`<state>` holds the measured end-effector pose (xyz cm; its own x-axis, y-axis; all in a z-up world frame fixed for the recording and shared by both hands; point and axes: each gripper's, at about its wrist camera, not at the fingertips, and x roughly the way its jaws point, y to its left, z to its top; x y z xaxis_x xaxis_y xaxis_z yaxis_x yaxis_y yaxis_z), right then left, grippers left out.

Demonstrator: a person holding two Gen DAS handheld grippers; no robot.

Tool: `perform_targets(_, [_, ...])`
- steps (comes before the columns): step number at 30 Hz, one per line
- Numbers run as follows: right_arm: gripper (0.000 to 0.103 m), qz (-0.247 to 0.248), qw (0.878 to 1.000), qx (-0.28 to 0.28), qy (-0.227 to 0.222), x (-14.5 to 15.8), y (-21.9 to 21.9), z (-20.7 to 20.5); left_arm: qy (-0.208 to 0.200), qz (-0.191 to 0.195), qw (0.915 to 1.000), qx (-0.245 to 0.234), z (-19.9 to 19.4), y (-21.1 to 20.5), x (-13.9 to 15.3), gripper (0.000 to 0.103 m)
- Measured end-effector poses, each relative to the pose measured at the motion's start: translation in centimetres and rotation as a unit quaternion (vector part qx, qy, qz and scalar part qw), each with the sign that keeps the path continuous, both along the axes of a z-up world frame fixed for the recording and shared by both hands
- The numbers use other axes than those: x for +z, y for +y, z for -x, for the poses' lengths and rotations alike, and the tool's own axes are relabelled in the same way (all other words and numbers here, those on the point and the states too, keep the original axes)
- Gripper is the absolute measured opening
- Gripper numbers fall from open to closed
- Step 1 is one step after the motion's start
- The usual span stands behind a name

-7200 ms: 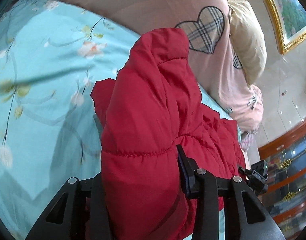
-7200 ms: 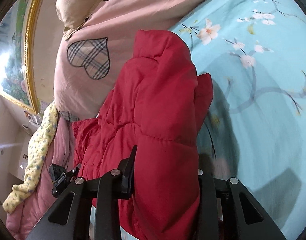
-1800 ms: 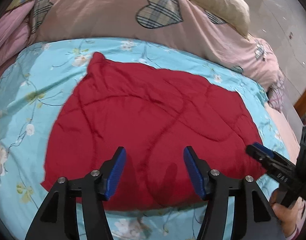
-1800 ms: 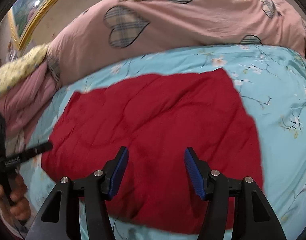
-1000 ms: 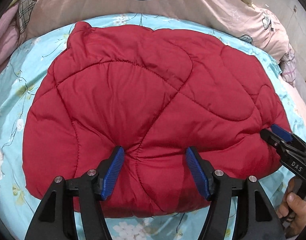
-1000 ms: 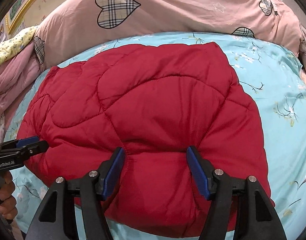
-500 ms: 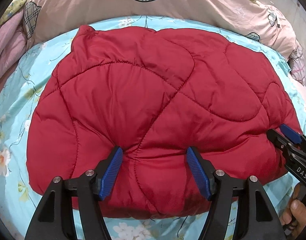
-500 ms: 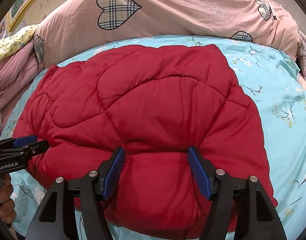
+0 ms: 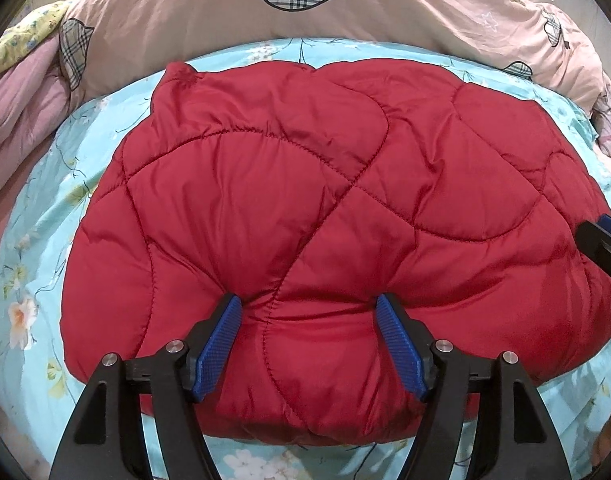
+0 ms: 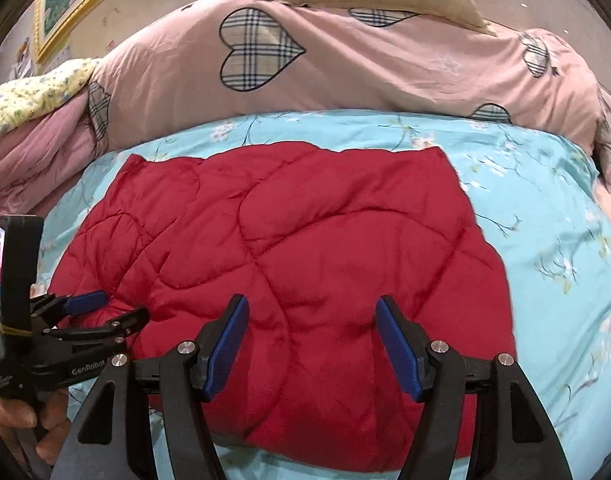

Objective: Fold large clothes
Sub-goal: 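Press the folded coat bundle flat with both open tools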

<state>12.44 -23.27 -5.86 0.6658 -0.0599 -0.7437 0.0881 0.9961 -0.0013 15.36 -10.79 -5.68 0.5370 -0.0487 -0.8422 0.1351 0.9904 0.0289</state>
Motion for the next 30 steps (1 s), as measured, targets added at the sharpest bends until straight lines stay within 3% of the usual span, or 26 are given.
perform_targets(5, [0.074, 0.017, 1.0, -0.008, 0.019, -2.3, -0.6, -1.6, -0.003, -0.011, 0.9999, 0.002, 0.3, -0.4, 0.2, 0.071])
perform_targets(10, [0.079, 0.006, 1.0, -0.014, 0.011, -3.4, -1.4, -2.0, -0.011, -0.026, 0.9996, 0.005, 0.8, -1.0, 0.9, 0.071])
perform_targets(22, [0.079, 0.003, 1.0, -0.011, 0.0, -3.6, -1.5, -1.8, -0.053, 0.01, 0.997, 0.055, 2.9, 1.7, 4.5, 0.072])
perform_targets(30, [0.079, 0.001, 1.0, -0.015, 0.001, -2.8, -1.3, -1.4, -0.024, -0.005, 0.9978, 0.062, -0.1, 3.2, 1.5, 0.082])
